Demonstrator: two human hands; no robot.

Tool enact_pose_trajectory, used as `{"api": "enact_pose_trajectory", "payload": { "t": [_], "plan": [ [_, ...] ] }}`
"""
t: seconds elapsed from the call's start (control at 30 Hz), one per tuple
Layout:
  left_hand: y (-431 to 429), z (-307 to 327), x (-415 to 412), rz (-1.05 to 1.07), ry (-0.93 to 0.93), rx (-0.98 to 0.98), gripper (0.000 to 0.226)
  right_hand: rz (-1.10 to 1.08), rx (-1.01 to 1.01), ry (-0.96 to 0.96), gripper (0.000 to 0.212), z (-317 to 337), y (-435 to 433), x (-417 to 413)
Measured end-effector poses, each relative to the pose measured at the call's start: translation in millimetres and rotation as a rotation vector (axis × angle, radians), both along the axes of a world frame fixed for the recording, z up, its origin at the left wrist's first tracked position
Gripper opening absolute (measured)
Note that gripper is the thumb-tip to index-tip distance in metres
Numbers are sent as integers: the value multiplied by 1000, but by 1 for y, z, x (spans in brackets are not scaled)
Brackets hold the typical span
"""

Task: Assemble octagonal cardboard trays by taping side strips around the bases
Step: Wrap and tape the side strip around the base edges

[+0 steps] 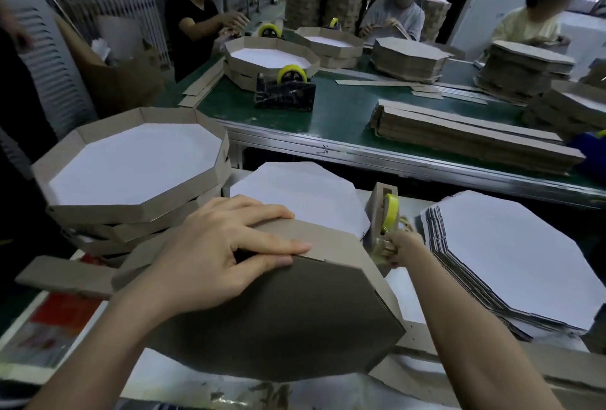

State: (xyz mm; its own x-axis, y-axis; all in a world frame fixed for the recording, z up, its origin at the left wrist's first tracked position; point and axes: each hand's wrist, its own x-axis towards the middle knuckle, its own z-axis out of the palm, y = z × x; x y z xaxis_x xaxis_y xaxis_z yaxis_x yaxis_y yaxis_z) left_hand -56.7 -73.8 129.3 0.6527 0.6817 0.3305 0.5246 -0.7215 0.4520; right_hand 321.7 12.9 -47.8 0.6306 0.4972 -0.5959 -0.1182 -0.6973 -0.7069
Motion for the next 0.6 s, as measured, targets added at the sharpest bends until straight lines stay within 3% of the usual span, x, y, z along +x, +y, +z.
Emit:
{"api": "enact_pose_trajectory", "payload": {
  "t": [0.07,0.2,0.33,0.47,0.53,0.6],
  "plan": [
    [1,0,1,5,-4,-1,32,-86,76,53,12,-1,-3,1],
    [1,-1,3,8,-13,5,32,-258,322,144,38,-6,-20,-8],
    [0,-2,4,18,-24,17,32,-278,473,168,29,-16,-48,-17],
    [1,-1,6,9,-24,18,34,-132,470,47,15,-35,-75,-21],
    [0,-1,6,8,-37,20,34,-120,455,-27,29,-43,-79,-23],
    [-1,-1,5,13,-51,17,34,-126,439,-67,21,-50,-80,-22]
  ]
}}
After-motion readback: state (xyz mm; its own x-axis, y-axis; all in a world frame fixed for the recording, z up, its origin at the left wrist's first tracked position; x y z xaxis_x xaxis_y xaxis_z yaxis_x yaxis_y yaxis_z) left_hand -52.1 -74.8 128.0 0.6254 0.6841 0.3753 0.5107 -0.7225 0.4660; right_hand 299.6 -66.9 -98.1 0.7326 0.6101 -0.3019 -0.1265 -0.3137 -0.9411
